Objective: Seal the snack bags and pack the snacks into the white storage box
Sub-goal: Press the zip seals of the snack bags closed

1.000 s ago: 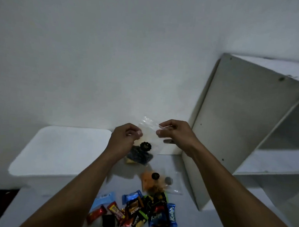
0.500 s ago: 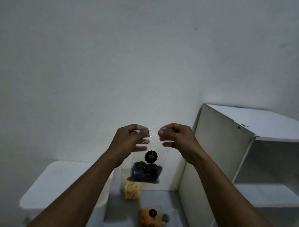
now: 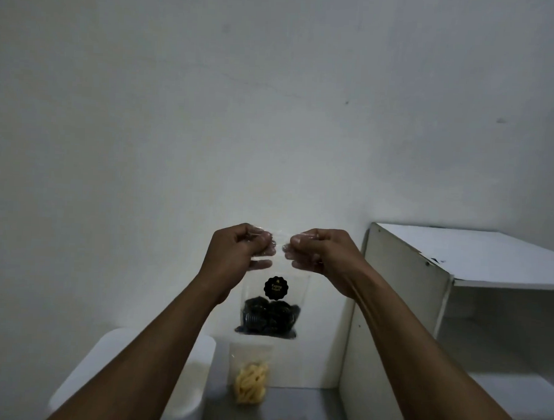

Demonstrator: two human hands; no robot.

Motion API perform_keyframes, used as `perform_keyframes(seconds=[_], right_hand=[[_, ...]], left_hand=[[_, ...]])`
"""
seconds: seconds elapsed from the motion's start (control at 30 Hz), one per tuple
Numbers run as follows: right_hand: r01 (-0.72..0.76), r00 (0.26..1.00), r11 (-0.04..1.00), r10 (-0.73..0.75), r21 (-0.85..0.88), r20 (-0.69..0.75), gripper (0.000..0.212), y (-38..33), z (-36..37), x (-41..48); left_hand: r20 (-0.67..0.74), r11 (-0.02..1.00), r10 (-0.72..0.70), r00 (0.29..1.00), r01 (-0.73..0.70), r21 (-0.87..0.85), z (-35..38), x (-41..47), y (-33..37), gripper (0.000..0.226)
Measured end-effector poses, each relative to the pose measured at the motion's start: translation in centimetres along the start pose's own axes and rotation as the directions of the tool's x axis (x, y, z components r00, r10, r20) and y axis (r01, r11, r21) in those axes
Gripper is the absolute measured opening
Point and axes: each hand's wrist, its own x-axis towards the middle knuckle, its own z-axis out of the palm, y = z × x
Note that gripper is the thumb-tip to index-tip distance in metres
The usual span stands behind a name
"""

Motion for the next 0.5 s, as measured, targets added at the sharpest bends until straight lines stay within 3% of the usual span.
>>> perform_keyframes(seconds=[0.2,0.37,0.5], right_hand=[[0.072,0.997,0.997,-0.072,-0.013,-0.038,0.014,-0.9,-0.3,0.6],[0.034,0.999,0.999,-0.033,-0.009,0.033,0.023,-1.2,-0.8,0.6],[0.041,0.999,0.999,-0.041,-0.025,0.008,0.011,-1.0,-1.2,0.4]], left_hand=[[0.013,0.998,-0.027,1.0,0.027,-0.051,0.5,0.4,0.7,0.011],[-0.026,0.998,0.016,1.0,-0.015,0.053,0.6,1.2,0.9,0.016],[-0.047,0.997,0.042,0.998,-0.039,0.067,1.1,1.4,0.7,0.016]])
